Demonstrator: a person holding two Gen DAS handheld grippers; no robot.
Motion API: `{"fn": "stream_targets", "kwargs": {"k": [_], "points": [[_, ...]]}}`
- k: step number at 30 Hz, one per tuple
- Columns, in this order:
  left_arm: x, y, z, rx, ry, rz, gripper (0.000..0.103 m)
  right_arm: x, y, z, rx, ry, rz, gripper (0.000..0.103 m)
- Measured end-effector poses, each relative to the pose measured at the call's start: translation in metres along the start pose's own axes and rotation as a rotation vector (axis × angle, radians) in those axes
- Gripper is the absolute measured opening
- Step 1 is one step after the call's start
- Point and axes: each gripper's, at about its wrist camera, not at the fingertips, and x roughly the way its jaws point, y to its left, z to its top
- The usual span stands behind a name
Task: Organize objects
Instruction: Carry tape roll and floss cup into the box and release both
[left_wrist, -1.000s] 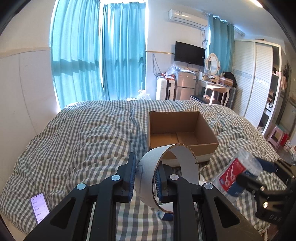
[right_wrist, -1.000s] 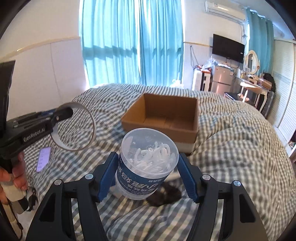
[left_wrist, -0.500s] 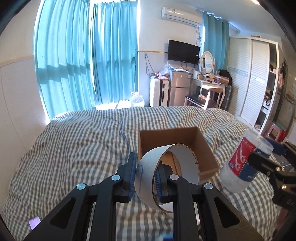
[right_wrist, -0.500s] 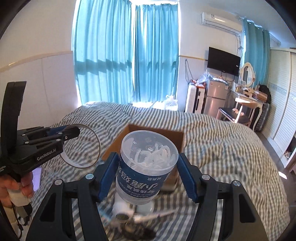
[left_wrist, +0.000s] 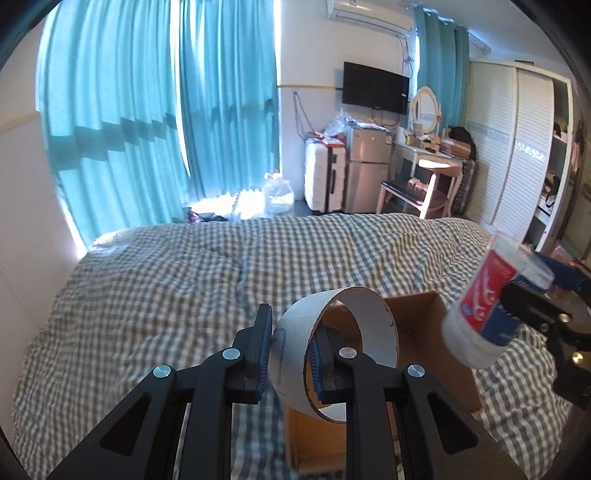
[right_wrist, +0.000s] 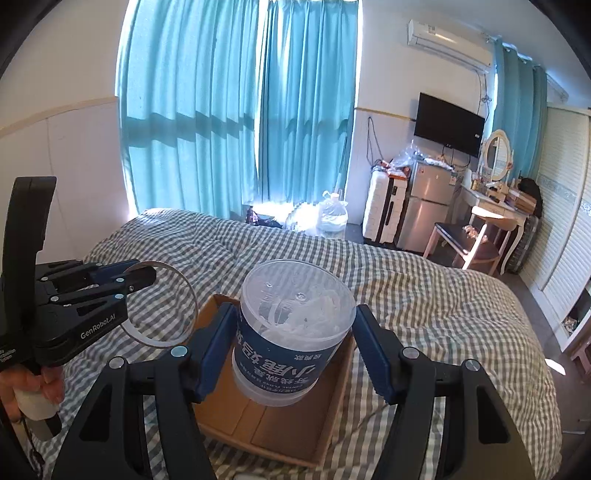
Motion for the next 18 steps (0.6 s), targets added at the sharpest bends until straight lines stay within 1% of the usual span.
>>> {"fn": "stream_targets", "kwargs": {"k": [4,7,10,15,18], "points": [[0.025,-0.007,0.002,0.047,0.014,-0.019,0.019,0.035,-0.009,-0.002,0.003,0.035,0.0,0.064],[0.05,-0.013,0.0,0.064,0.048,-0.04,0.019,0.059,-0.016,-0.009,-0.007,0.066,0.013,0.064],[0.07,-0.02,-0.005,0.097,0.073,-0.025,0.019,0.083,-0.019,-0.02,-0.011,0.1,0.014,0.064],[0.102,-0.03,-0.02,0.146,0.121,-0.015,0.019,0.111,-0.021,-0.043,-0.008,0.146,0.024,0.064],[0.111,-0.032,-0.027,0.164,0.137,-0.006,0.019,0.123,-0.02,-0.053,-0.025,0.162,0.011,0.064]]}}
